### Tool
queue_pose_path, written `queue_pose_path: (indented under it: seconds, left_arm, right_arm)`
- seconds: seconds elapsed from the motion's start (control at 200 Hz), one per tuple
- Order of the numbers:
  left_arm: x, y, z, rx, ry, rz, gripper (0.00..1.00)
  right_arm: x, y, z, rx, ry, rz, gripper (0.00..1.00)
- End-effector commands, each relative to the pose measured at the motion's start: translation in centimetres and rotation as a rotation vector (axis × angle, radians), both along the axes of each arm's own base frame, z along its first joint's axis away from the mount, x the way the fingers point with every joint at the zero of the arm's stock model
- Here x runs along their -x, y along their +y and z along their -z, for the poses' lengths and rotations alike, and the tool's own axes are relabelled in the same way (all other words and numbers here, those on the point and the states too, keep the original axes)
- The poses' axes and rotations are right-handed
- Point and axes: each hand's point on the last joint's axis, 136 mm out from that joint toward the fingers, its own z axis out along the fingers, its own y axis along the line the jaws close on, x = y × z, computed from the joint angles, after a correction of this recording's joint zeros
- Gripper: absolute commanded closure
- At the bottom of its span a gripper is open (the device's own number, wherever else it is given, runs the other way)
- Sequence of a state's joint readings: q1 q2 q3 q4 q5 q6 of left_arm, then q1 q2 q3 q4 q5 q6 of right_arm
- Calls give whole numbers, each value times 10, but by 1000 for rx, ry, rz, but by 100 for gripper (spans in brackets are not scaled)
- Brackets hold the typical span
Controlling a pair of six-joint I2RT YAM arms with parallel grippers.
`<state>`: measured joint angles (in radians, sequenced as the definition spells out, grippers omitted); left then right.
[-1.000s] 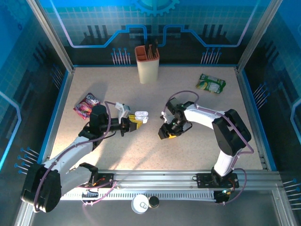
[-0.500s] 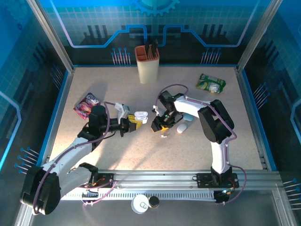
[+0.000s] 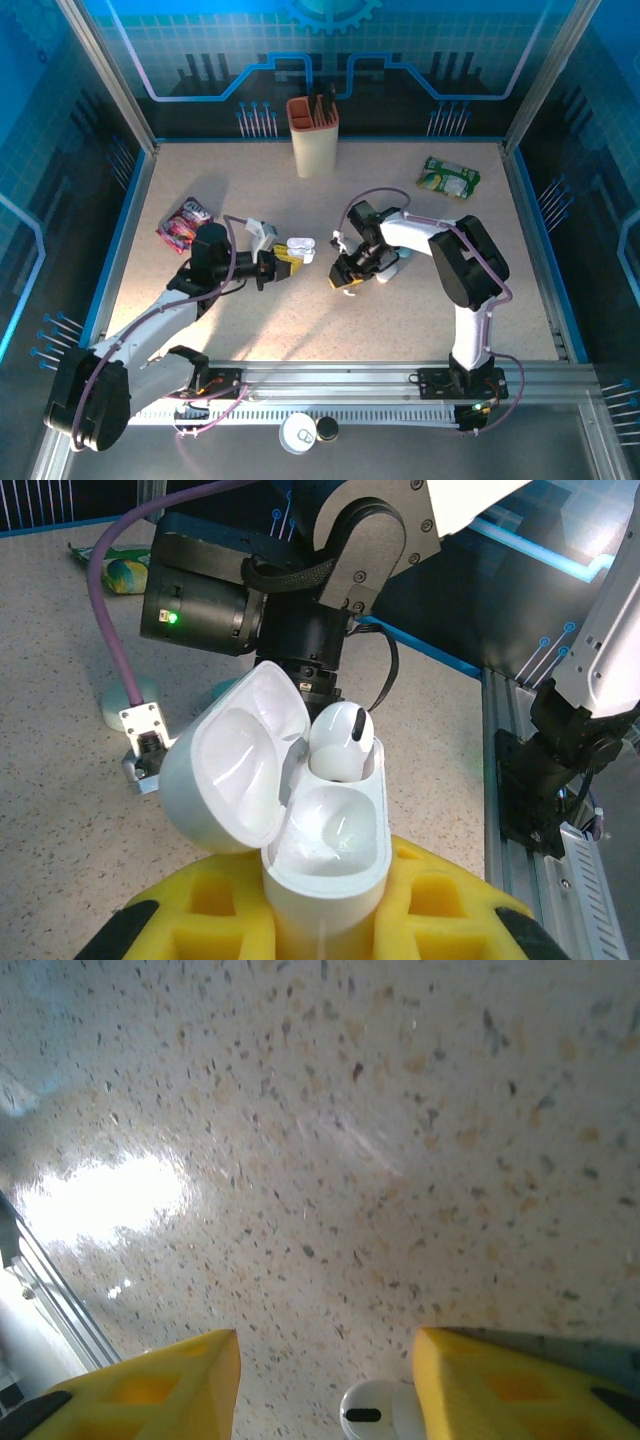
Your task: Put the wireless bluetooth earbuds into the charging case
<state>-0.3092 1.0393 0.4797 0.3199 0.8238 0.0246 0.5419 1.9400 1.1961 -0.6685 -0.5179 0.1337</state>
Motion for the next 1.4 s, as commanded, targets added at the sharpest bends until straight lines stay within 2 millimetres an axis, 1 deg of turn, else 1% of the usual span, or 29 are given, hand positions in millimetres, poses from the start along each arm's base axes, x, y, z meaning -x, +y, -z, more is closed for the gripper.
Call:
queue_pose_path:
  seconds: [0.0, 0.205, 0.405, 0.62, 0.83, 0.991, 1.081, 1.191, 1.296, 1.391]
  left_arm:
    - [-5, -1, -19, 24, -49, 7, 90]
    - [-4, 0, -16, 24, -42, 7, 90]
    - [-6, -1, -16, 26, -38, 5, 90]
    - [-5, -1, -15, 28, -36, 6, 90]
    - [-6, -1, -15, 29, -37, 6, 90]
    - [-6, -1, -16, 32, -35, 6, 90]
    - [-6, -1, -16, 31, -33, 7, 90]
    - [-6, -1, -14, 29, -32, 5, 90]
    - [-8, -1, -14, 31, -29, 5, 90]
    - [-10, -2, -13, 30, -21, 2, 90]
  right_arm:
    - [21, -12, 1, 28, 69, 5, 51]
    - [29, -19, -1, 33, 58, -18, 53]
    - [34, -27, 2, 60, 51, -53, 54]
    - [37, -33, 5, 95, 48, -61, 68]
    - [38, -37, 11, 117, 48, -56, 75]
    - [33, -38, 12, 139, 18, -34, 81]
    - [24, -40, 6, 150, -43, -13, 82]
    - [10, -43, -9, 147, -146, 29, 83]
    - [-6, -43, -36, 122, -286, 74, 83]
    - [-23, -46, -70, 97, -439, 127, 83]
